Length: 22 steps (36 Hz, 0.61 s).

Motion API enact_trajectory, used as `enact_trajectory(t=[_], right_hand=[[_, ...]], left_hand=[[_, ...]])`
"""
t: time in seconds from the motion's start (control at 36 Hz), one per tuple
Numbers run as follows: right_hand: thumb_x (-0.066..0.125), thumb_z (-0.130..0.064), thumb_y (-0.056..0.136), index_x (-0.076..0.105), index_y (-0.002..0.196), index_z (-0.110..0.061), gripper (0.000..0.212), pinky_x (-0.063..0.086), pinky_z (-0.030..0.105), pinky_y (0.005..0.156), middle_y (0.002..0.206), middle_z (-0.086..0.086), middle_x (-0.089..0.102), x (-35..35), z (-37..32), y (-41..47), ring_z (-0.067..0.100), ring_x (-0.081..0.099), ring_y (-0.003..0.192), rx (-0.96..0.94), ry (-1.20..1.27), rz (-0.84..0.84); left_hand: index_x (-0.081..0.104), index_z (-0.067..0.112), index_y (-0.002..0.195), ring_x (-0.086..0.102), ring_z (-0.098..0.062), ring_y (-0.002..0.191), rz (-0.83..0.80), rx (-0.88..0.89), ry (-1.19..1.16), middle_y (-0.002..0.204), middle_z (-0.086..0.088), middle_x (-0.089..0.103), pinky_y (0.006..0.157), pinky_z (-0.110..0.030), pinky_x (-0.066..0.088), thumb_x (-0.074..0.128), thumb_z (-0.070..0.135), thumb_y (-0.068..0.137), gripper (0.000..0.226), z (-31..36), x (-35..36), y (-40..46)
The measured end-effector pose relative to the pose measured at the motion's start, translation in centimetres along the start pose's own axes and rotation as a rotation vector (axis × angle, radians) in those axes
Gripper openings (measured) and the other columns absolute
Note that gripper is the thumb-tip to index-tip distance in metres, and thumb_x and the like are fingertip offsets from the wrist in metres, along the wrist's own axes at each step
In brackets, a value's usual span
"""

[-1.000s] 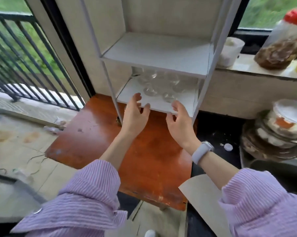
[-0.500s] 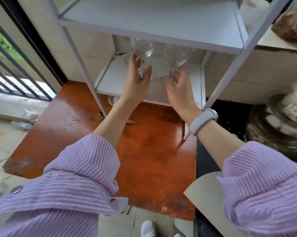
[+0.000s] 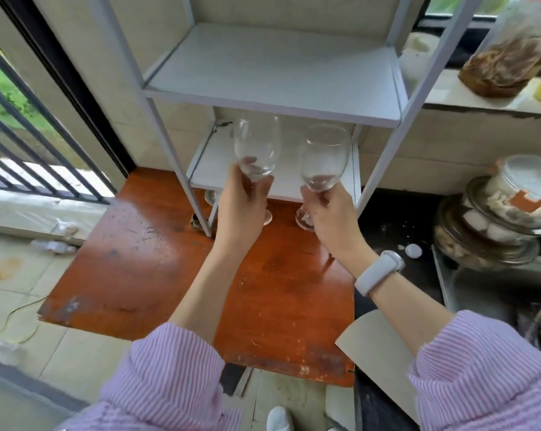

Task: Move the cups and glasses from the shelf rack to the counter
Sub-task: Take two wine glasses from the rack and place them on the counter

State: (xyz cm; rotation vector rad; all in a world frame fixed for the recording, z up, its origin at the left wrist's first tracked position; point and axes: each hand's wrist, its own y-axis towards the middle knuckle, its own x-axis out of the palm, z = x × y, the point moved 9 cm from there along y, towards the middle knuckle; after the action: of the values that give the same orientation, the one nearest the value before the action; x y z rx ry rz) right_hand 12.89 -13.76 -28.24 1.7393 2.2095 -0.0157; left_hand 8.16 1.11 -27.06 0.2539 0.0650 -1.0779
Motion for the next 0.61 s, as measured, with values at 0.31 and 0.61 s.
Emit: enact_trajectory(t=[0.31,0.61], right_hand=[[0.054,-0.022,0.091,0.052,0.073,-0.021,0.018,0.044,0.012,0.048,0.053,0.012,0.059,-5.0,2.1,-11.0,0.008,0.055,0.044,0.182,0.018,-0.022],[0.06,-0.023,0.087,0.05,0.056,-0.013,0.033,0.037,0.012,0.046,0.039,-0.01,0.055,-21.0,5.4,-21.0,0.002,0.048,0.039,0.336,-0.068,0.274]], left_hand=[[0.049,0.026,0.077,0.055,-0.007,0.039,-0.254,-0.067,0.16,0.046,0.01,0.057,0.042,-0.017,0.046,0.055,0.03,0.09,0.014,-0.8,3.9,-10.2],[0.05,0.018,0.08,0.048,-0.004,0.044,-0.521,-0.002,0.154,0.057,0.001,0.052,0.047,-0.021,0.044,0.053,0.032,0.09,0.018,3.8,17.6,-18.7]])
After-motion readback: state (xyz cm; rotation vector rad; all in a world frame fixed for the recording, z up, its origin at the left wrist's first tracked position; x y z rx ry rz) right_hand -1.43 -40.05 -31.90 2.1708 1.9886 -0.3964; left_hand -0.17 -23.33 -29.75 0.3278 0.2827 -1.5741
